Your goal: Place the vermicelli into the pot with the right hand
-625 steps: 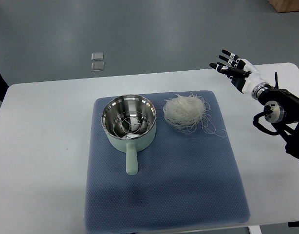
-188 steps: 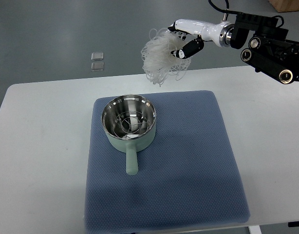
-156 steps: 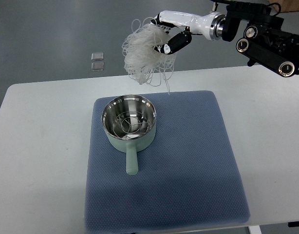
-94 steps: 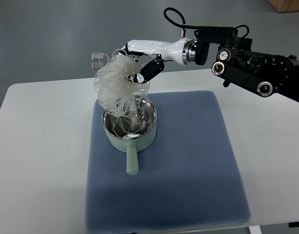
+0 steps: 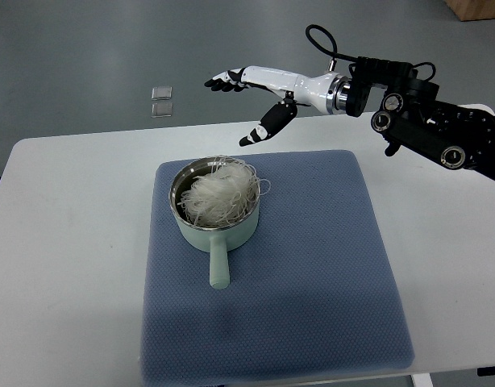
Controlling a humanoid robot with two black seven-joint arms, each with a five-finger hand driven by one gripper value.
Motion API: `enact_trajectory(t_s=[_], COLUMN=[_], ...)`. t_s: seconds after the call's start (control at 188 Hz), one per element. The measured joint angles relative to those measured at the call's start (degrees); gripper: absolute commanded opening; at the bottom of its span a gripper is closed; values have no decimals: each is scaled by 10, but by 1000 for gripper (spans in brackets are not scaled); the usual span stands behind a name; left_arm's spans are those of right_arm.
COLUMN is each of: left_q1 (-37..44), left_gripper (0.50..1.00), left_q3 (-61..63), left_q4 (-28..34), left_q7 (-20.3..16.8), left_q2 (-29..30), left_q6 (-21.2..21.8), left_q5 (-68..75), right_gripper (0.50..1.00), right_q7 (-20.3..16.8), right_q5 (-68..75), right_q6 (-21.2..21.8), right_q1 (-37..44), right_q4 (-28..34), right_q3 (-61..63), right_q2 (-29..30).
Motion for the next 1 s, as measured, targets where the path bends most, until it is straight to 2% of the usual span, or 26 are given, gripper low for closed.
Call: enact_trajectory(t_s=[0.138,0.26,0.499,0.626,0.997], left_q1=[0,0,0,0,0], left_gripper=[1000,1000,1000,1000,1000], left_q3=[0,0,-1,-1,-3], left_q4=[0,0,0,0,0], left_q7=[0,0,0,0,0], left_q2=[0,0,0,0,0], left_q6=[0,0,0,0,0], left_q5=[0,0,0,0,0], right_gripper=[895,895,895,895,897], right_q7=[-10,-42,-67,-68,-79], right_q5=[32,93,276,360,495], right_q6=[-3,-11,-82,-109,-144], right_q1=[-38,-83,-148,-168,-191], right_q4=[-37,-75,-135,-145,-146], right_q3=[83,161,201,201,201], right_q2=[-7,-6,-4,-3,2])
